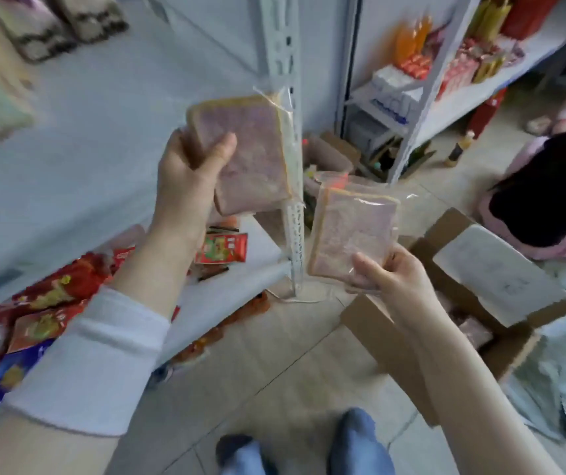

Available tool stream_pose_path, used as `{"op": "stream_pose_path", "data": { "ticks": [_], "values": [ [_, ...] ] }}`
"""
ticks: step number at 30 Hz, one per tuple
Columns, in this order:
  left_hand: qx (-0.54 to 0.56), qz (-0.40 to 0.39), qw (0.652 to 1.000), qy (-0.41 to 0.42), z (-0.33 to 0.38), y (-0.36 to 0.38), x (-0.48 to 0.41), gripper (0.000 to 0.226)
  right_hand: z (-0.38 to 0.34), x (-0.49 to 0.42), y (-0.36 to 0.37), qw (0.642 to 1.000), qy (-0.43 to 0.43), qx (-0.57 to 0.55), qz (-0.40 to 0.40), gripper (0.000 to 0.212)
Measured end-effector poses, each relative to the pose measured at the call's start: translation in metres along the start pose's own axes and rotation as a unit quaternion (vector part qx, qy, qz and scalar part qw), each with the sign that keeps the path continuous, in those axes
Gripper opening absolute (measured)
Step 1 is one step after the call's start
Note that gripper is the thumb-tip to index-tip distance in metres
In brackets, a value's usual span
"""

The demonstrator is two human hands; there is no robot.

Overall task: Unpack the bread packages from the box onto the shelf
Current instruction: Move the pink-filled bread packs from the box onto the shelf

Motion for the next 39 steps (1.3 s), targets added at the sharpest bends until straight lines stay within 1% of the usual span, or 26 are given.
{"op": "stream_pose_path", "data": {
  "ticks": [3,4,6,8,10,11,12,13,14,16,17,18,19,22,24,29,31,32,35,37,39],
  "values": [
    [0.032,0.100,0.993,0.054,0.058,-0.114,-0.013,0.026,-0.052,0.009,0.102,0.994,-0.056,0.011,-0.094,0.017],
    [0.041,0.126,0.989,0.068,0.073,-0.154,-0.016,0.024,-0.067,0.013,0.136,0.990,-0.068,-0.004,-0.127,0.020],
    [0.030,0.175,0.981,0.082,0.097,-0.232,-0.017,0.024,-0.088,0.022,0.204,0.978,-0.075,-0.026,-0.195,0.043],
    [0.001,0.214,0.974,0.080,0.111,-0.307,-0.018,0.029,-0.100,0.026,0.273,0.964,-0.076,-0.012,-0.254,0.062],
    [-0.009,0.242,0.968,0.072,0.113,-0.373,-0.023,0.026,-0.105,0.023,0.337,0.954,-0.078,0.003,-0.288,0.084],
    [-0.010,0.258,0.963,0.070,0.111,-0.401,-0.026,0.023,-0.107,0.020,0.367,0.952,-0.079,-0.001,-0.297,0.088],
    [-0.016,0.277,0.958,0.069,0.108,-0.426,-0.032,0.018,-0.108,0.016,0.396,0.949,-0.083,-0.006,-0.304,0.088],
    [-0.029,0.295,0.953,0.067,0.105,-0.447,-0.038,0.014,-0.110,0.013,0.423,0.947,-0.089,-0.004,-0.309,0.082],
    [-0.049,0.311,0.947,0.061,0.101,-0.467,-0.047,0.012,-0.115,0.010,0.450,0.946,-0.096,0.003,-0.309,0.071],
    [-0.082,0.332,0.938,0.055,0.093,-0.502,-0.070,0.030,-0.120,-0.003,0.502,0.950,-0.115,0.027,-0.291,0.040],
    [-0.089,0.339,0.935,0.051,0.091,-0.518,-0.082,0.038,-0.123,-0.011,0.527,0.954,-0.127,0.047,-0.269,0.027],
    [-0.097,0.346,0.932,0.050,0.089,-0.534,-0.094,0.042,-0.125,-0.020,0.552,0.956,-0.144,0.068,-0.246,0.020],
    [-0.108,0.354,0.928,0.051,0.087,-0.548,-0.106,0.042,-0.127,-0.028,0.576,0.957,-0.163,0.089,-0.221,0.017],
    [-0.139,0.380,0.913,0.045,0.081,-0.587,-0.140,0.041,-0.131,-0.051,0.639,0.957,-0.209,0.141,-0.143,0.028],
    [-0.144,0.394,0.907,0.035,0.073,-0.609,-0.163,0.039,-0.133,-0.066,0.672,0.955,-0.224,0.155,-0.117,0.035],
    [-0.122,0.418,0.900,0.022,0.045,-0.643,-0.222,0.037,-0.124,-0.113,0.746,0.950,-0.212,0.216,-0.074,0.035],
    [-0.122,0.425,0.896,0.031,0.039,-0.649,-0.243,0.036,-0.121,-0.135,0.766,0.952,-0.209,0.221,-0.036,0.037],
    [-0.127,0.428,0.894,0.036,0.036,-0.651,-0.254,0.036,-0.122,-0.144,0.772,0.949,-0.210,0.234,-0.007,0.039],
    [-0.148,0.434,0.887,0.050,0.031,-0.653,-0.281,0.036,-0.130,-0.164,0.783,0.924,-0.234,0.293,0.079,0.046],
    [-0.142,0.437,0.886,0.061,0.028,-0.648,-0.294,0.036,-0.134,-0.172,0.793,0.924,-0.253,0.263,0.116,0.051],
    [-0.105,0.447,0.885,0.079,0.024,-0.645,-0.305,0.036,-0.134,-0.180,0.803,0.929,-0.250,0.226,0.155,0.051]
  ]
}}
Point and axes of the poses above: each hand's wrist, its own x-axis away from the middle knuckle, its own y-axis out of the palm, z = x × y, the point moved 1 cm from there along -x, towards the middle knuckle, and after that the axes turned 5 degrees about x, right-handed, at the moved point
